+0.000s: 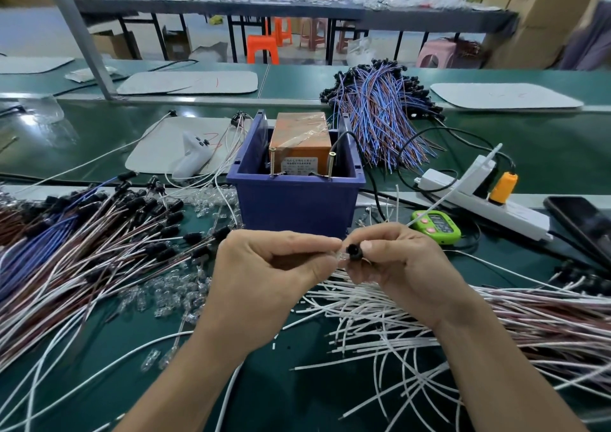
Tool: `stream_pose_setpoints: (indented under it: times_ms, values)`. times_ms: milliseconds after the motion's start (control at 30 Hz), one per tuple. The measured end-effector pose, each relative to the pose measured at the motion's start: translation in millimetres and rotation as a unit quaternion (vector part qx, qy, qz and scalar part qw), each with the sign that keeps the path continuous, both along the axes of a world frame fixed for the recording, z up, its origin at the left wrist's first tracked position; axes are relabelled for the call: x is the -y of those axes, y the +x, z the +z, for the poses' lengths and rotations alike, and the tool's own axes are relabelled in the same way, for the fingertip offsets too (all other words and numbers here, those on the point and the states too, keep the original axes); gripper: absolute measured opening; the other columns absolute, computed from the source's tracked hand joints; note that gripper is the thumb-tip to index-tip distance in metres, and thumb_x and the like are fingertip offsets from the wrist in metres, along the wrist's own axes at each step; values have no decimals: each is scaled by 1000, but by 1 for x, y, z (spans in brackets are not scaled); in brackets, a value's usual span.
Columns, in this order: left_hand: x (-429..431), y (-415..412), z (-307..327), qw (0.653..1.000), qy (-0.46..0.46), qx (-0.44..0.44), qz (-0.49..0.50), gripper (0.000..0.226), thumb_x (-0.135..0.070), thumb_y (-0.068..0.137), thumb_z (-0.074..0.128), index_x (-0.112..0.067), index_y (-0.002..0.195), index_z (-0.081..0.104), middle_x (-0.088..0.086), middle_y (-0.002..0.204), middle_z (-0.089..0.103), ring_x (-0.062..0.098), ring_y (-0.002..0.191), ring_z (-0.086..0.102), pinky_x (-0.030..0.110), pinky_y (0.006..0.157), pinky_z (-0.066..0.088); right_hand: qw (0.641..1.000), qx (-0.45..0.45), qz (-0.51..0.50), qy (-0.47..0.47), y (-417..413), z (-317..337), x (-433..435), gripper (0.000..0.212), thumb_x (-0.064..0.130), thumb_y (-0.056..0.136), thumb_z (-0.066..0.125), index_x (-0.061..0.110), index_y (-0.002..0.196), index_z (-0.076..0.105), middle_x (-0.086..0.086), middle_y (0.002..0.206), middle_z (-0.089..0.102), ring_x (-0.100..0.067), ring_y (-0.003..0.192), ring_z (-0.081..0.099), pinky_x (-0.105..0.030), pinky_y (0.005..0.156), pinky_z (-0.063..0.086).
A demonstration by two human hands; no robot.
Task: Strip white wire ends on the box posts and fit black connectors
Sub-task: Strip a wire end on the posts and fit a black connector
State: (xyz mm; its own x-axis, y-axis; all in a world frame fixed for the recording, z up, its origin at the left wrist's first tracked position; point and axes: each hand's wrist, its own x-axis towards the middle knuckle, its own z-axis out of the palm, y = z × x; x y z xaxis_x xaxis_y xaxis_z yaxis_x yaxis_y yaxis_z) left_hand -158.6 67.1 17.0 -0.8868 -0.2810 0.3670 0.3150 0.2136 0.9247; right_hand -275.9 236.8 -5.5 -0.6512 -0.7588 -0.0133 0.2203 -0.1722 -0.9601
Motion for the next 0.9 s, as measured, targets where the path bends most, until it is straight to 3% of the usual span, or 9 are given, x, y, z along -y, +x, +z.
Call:
stream_pose_setpoints:
  times_ms: [133,233,467,567,700,900]
  values:
    - [-1,2,0,1000,-14,-16,-1,22,-18,71,88,-29,90,84,-11,81,80,8,74,77,14,67,57,999,-23,32,-18,-1,-1,-2,14,18,74,72,12,84,81,-8,80,75,-18,66,62,-34,64,36]
    - [-2,3,1,1000,-11,-15,-2,22,-22,69,88,-32,88,84,-10,80,79,8,72,77,16,66,58,998,-34,46,-17,-1,0,-1,23,29,68,79,13,85,81,-6,79,74,-17,66,62,-28,62,38]
    - [2,3,-4,999,-34,2,4,21,-18,72,90,-30,89,85,-10,81,80,12,73,78,20,67,60,999,-44,26,-7,-2,-5,0,18,14,72,67,12,84,81,-10,72,69,-20,64,59,-32,63,35]
    - [2,3,-6,995,-96,-21,17,20,-10,75,90,-24,88,85,-13,85,80,10,77,77,22,70,60,998,-64,14,18,-2,-5,1,19,16,71,69,10,84,81,-19,71,63,-33,69,48,-39,65,31]
    - [4,5,-6,970,-226,-79,43,19,-9,79,88,-20,93,85,-18,92,78,-1,84,75,18,74,59,994,-95,1,46,-1,-3,2,25,26,68,70,10,84,81,-25,73,60,-30,66,48,-39,65,31]
    - [5,5,-7,956,-275,-76,66,19,-9,78,89,-21,92,85,-19,91,78,-9,82,72,13,73,57,990,-118,-5,74,-2,-6,3,27,30,70,69,11,84,80,-20,67,60,-28,66,46,-33,63,32]
